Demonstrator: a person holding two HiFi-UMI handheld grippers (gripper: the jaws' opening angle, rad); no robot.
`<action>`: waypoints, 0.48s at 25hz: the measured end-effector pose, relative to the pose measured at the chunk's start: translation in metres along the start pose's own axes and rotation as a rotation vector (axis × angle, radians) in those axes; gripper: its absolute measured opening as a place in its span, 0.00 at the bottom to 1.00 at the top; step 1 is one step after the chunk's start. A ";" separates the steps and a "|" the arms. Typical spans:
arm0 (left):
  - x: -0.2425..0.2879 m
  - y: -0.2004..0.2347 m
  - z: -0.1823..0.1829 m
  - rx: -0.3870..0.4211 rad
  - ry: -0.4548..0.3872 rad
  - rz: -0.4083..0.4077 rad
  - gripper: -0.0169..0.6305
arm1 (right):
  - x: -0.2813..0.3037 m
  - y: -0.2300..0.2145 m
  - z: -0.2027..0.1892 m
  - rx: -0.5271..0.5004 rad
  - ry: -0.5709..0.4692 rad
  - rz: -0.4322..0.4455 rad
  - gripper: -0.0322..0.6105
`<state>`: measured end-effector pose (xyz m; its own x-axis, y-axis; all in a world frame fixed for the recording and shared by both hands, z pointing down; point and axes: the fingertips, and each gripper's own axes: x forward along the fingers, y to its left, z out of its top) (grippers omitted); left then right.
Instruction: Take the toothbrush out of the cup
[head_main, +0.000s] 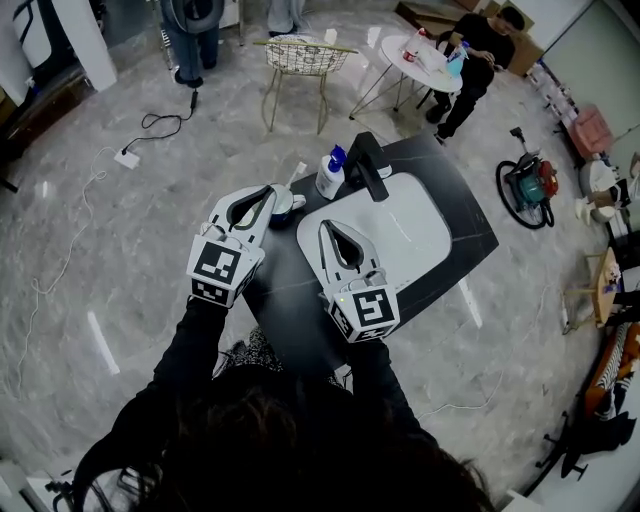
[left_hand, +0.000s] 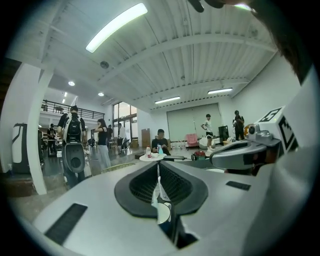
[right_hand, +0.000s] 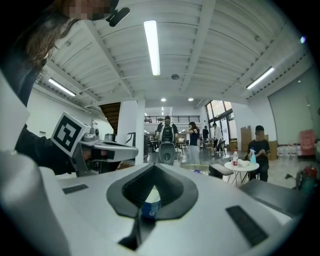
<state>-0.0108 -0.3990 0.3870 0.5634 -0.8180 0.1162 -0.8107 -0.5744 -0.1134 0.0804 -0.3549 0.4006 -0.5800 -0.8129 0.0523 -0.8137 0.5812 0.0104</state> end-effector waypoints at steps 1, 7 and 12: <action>0.004 0.002 0.000 0.006 0.006 -0.013 0.04 | 0.002 -0.002 0.000 0.002 0.002 -0.007 0.06; 0.035 0.007 -0.017 0.040 0.111 -0.136 0.21 | 0.010 -0.013 -0.009 0.011 0.022 -0.034 0.06; 0.060 0.007 -0.035 0.085 0.213 -0.223 0.27 | 0.011 -0.017 -0.016 0.022 0.041 -0.050 0.06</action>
<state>0.0113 -0.4514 0.4282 0.6722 -0.6524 0.3500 -0.6501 -0.7464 -0.1426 0.0886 -0.3737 0.4167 -0.5371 -0.8384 0.0930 -0.8424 0.5388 -0.0082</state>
